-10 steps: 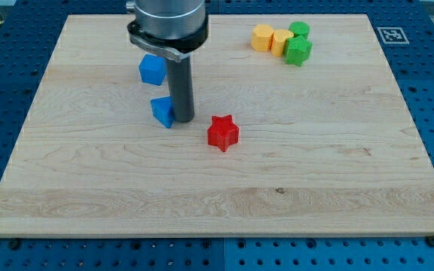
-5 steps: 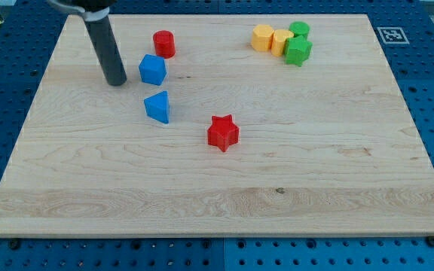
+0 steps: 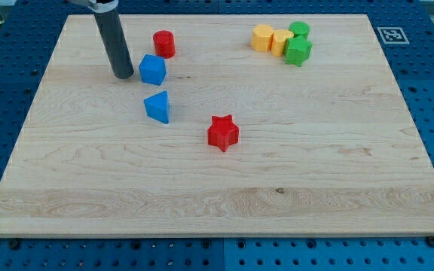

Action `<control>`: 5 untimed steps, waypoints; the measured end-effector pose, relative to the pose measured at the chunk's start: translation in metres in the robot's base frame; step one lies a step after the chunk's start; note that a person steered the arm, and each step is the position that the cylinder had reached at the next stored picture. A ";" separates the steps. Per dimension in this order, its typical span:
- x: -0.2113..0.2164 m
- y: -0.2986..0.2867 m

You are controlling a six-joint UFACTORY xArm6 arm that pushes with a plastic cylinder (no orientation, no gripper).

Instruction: Move blue cube slightly right

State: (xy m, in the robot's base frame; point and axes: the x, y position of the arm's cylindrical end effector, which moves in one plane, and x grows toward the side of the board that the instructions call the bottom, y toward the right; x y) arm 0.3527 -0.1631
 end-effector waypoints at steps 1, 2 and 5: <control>-0.001 0.000; -0.011 -0.004; -0.016 0.014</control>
